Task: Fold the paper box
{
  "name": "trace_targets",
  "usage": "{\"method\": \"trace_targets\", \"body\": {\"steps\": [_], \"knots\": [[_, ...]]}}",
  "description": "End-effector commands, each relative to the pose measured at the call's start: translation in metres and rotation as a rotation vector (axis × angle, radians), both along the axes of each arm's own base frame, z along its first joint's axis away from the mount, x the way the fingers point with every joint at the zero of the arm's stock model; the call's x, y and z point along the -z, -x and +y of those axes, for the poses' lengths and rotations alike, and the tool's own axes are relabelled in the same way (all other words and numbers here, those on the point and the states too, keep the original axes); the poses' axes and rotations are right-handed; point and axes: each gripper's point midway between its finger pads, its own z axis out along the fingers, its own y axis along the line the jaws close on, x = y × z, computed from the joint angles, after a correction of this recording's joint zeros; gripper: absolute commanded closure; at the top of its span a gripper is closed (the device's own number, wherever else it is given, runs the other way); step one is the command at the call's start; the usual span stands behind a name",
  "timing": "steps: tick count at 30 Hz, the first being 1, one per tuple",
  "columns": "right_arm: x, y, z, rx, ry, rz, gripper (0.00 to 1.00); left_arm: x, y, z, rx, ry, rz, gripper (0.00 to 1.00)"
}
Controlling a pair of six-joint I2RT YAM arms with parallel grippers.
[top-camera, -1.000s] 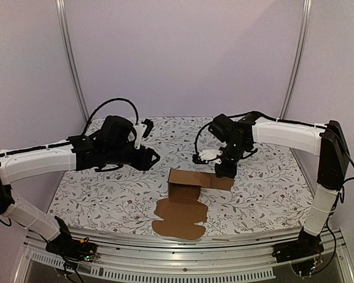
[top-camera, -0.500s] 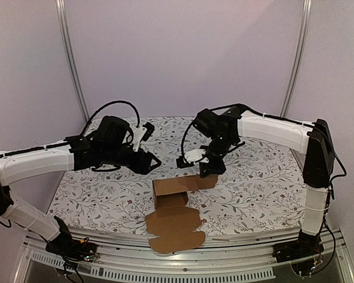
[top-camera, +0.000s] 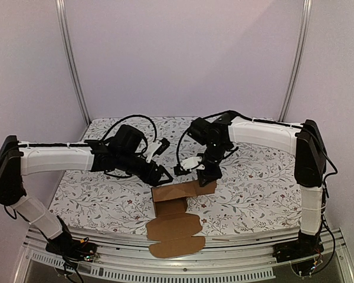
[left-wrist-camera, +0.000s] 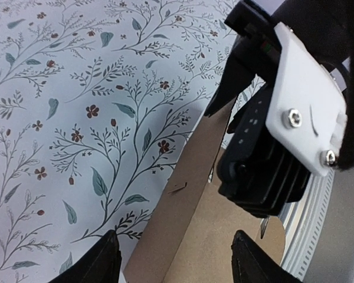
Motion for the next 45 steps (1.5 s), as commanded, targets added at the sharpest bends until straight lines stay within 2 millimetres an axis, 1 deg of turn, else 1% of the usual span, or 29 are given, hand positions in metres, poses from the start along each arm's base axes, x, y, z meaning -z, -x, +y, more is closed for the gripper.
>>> {"method": "trace_targets", "body": {"steps": [1,4,5,7,8,13,16,18,24,30,34,37,43,44,45], "knots": [[-0.011,0.005,-0.012,0.042,0.001,-0.019,0.70,-0.004,0.010,-0.013,0.065,0.018,0.003,0.36],[-0.022,0.004,-0.016,0.075,-0.023,-0.042,0.66,0.001,0.017,-0.012,0.077,0.001,0.016,0.36],[-0.029,0.002,-0.016,0.102,-0.041,-0.063,0.65,0.003,0.018,-0.011,0.077,-0.007,0.018,0.37],[-0.037,-0.004,-0.014,0.151,-0.069,-0.096,0.64,0.008,0.019,-0.008,0.071,-0.027,0.019,0.37],[-0.044,-0.008,-0.011,0.190,-0.098,-0.114,0.63,0.011,0.019,-0.007,0.071,-0.034,0.020,0.38],[-0.055,-0.009,-0.002,0.281,-0.206,-0.122,0.61,0.023,0.024,-0.010,0.104,-0.039,0.052,0.42],[-0.049,-0.011,0.004,0.308,-0.212,-0.113,0.61,0.032,0.024,-0.010,0.099,-0.058,0.075,0.46],[-0.040,-0.009,0.010,0.304,-0.210,-0.102,0.60,0.037,0.023,-0.009,0.096,-0.069,0.083,0.48],[-0.018,0.000,0.025,0.247,-0.223,-0.098,0.59,0.044,0.025,-0.009,0.096,-0.066,0.107,0.51],[0.000,0.018,0.041,0.165,-0.217,-0.160,0.58,0.049,0.022,-0.006,0.087,-0.072,0.133,0.51],[0.008,0.022,0.052,0.152,-0.227,-0.237,0.57,0.051,0.022,-0.005,0.083,-0.067,0.143,0.51],[0.006,0.016,0.060,0.180,-0.252,-0.305,0.57,0.053,0.020,-0.005,0.079,-0.060,0.153,0.51],[-0.009,-0.004,0.069,0.304,-0.335,-0.384,0.57,0.054,0.017,-0.007,0.070,-0.039,0.177,0.52],[-0.012,-0.005,0.070,0.326,-0.352,-0.378,0.57,0.054,0.016,-0.006,0.065,-0.034,0.183,0.52],[-0.013,-0.002,0.073,0.329,-0.365,-0.355,0.57,0.054,0.014,-0.005,0.059,-0.031,0.185,0.52]]}}
